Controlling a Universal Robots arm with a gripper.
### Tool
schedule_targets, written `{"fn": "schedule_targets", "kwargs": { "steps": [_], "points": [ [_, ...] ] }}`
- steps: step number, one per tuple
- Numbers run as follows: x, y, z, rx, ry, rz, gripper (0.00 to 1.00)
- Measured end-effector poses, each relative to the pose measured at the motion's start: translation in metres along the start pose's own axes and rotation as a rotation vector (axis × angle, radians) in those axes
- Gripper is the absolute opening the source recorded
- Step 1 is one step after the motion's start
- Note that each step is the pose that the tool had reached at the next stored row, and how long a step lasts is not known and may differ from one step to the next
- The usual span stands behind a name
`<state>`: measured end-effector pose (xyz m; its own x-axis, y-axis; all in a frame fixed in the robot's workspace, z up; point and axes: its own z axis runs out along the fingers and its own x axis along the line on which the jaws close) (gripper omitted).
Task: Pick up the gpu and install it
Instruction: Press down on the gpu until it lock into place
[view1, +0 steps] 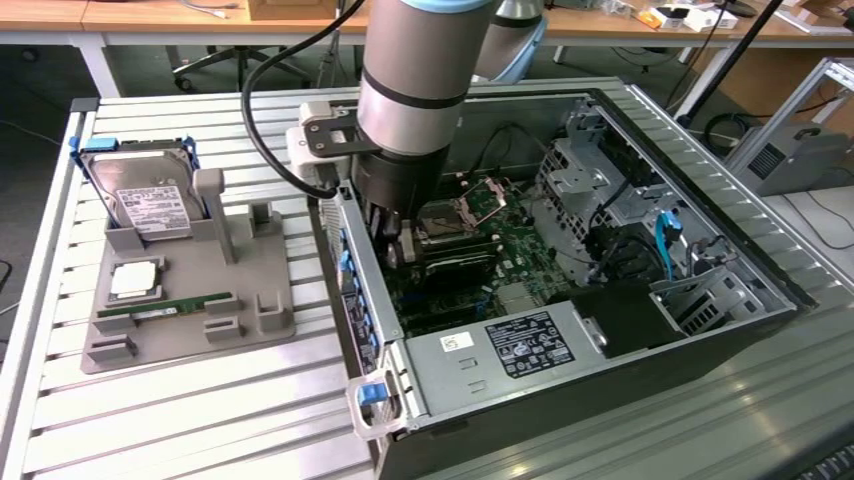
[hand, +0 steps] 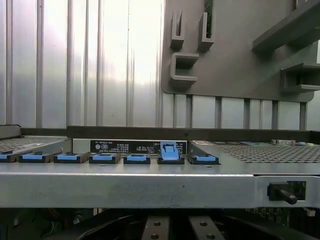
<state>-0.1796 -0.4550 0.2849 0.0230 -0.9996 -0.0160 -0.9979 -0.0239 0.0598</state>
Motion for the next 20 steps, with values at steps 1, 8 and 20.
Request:
{"fn": "schedule_targets", "kwargs": {
  "steps": [1, 8, 20],
  "points": [
    [0.0, -0.0005, 0.0001, -0.0001, 0.0, 0.0, 0.11],
    [0.001, -0.0228, -0.0001, -0.003, 0.0, 0.0, 0.11],
    [0.002, -0.0706, 0.006, -0.0174, 0.0022, 0.001, 0.11]
  ]
}}
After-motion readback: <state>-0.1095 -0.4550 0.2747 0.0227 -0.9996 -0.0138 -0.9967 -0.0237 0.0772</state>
